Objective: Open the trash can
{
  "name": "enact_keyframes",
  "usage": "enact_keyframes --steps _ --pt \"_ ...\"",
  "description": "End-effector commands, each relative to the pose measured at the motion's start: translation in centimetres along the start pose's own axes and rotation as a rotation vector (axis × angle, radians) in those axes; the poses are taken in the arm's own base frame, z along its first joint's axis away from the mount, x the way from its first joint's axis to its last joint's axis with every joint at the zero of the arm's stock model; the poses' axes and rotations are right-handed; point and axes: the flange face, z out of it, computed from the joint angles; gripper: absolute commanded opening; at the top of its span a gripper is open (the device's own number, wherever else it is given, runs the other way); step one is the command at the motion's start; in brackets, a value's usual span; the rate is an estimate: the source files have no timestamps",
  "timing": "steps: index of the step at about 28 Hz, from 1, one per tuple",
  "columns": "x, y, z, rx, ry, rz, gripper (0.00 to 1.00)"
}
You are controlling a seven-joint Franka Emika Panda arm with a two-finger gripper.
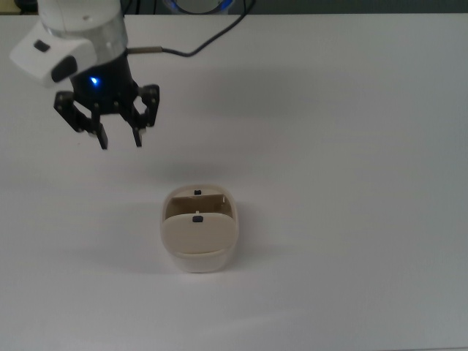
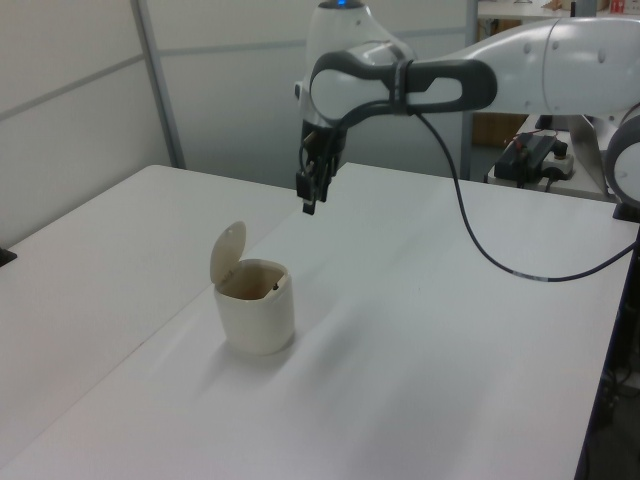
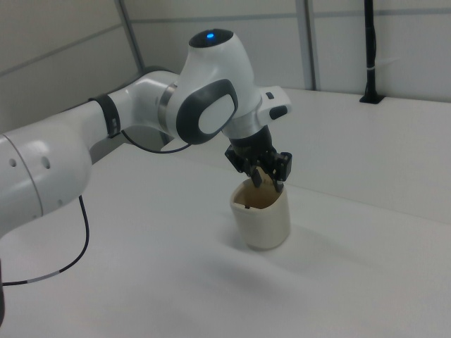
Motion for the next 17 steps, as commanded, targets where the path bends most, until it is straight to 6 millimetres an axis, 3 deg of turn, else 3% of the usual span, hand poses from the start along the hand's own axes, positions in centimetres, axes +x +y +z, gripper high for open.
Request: enact_keyframes --steps 1,3,6,17 --pt "-1.60 0.26 -1.66 0.003 -0.063 0.019 0.64" --pt "-1.97 0.42 -1.67 -0.011 -0.090 0.015 0.74" --pt "-2.44 0.62 -1.42 -0.061 -0.139 -0.007 1.00" --pt "-2.40 0.36 -1.06 -0.076 -0.149 -0.017 1.00"
